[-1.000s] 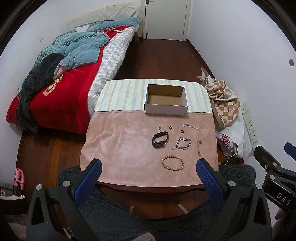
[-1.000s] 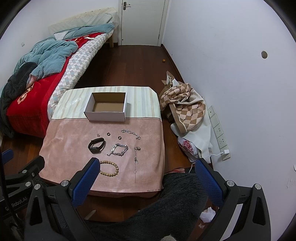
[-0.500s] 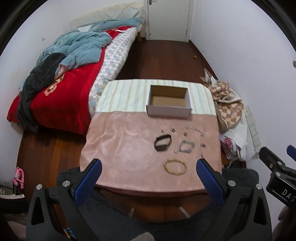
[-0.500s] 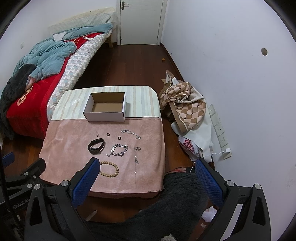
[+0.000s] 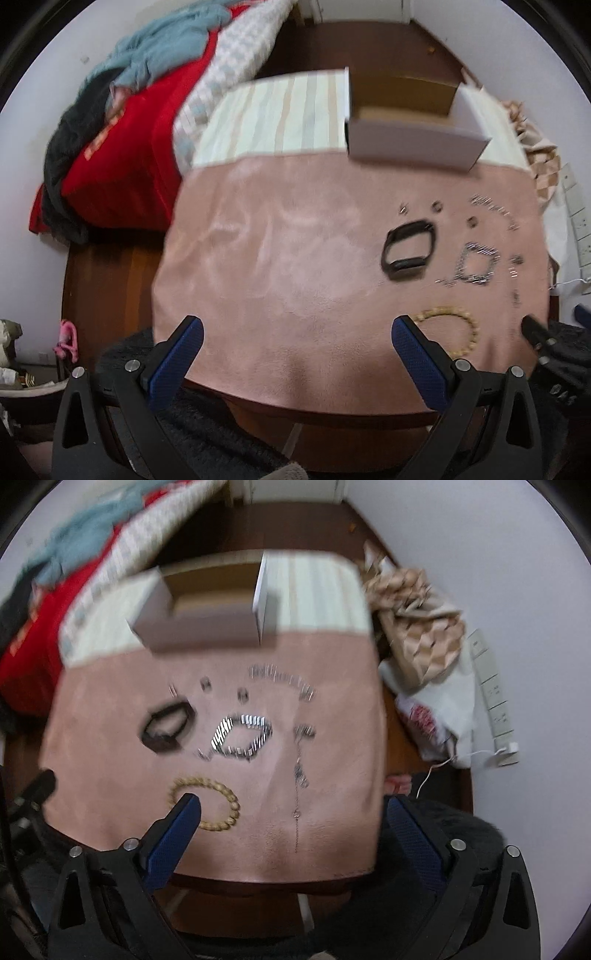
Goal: Organize jewelry
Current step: 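Grasp the black watch band with the left tool while the right tool grasps the wooden bead bracelet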
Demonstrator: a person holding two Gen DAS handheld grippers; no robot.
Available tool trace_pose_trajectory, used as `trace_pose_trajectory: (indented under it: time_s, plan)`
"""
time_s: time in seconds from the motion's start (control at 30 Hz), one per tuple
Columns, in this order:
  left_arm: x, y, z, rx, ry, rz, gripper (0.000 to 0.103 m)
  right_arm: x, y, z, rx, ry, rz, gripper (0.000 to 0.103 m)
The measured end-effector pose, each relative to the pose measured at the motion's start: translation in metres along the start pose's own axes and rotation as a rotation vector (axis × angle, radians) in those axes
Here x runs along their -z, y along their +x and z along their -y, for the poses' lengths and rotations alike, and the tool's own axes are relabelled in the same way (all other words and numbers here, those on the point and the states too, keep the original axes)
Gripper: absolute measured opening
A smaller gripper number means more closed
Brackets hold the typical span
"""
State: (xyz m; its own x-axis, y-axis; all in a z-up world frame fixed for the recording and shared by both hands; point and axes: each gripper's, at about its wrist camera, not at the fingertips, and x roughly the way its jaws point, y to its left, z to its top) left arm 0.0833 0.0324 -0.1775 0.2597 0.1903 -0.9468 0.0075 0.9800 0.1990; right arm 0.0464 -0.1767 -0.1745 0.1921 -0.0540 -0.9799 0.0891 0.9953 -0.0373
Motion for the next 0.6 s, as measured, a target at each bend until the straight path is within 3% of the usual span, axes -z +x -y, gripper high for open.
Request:
trace_pose_trajectory:
  time_s: [0.1,0.23,0.4,0.43,0.5,0.53,0.6]
  plan:
    - [0.001,0.027,0.001,-0.006,-0.008,-0.043,0.103,0.005,0.045,-0.01,-0.051,-0.007,-0.076,0.089]
    - [0.004,0.05,0.002,-0.014,-0.014,-0.093,0.103,0.01,0.075,-0.029,-0.095,-0.051,-0.102,0.077]
    - [0.005,0.059,0.002,-0.006,-0.026,-0.111,0.103,0.014,0.087,-0.052,-0.064,-0.127,-0.086,0.059]
    - [0.003,0.059,0.002,-0.001,-0.027,-0.112,0.103,0.014,0.087,-0.055,-0.057,-0.141,-0.078,0.054]
    - [-0.001,0.057,0.003,0.008,-0.025,-0.107,0.103,0.016,0.085,-0.059,-0.059,-0.167,-0.056,0.029]
    - [-0.004,0.056,0.004,0.016,-0.022,-0.1,0.103,0.015,0.085,-0.06,-0.051,-0.168,-0.057,0.009]
    - [-0.014,0.055,0.006,0.031,-0.022,-0.086,0.103,0.01,0.084,-0.054,-0.057,-0.136,-0.057,0.009]
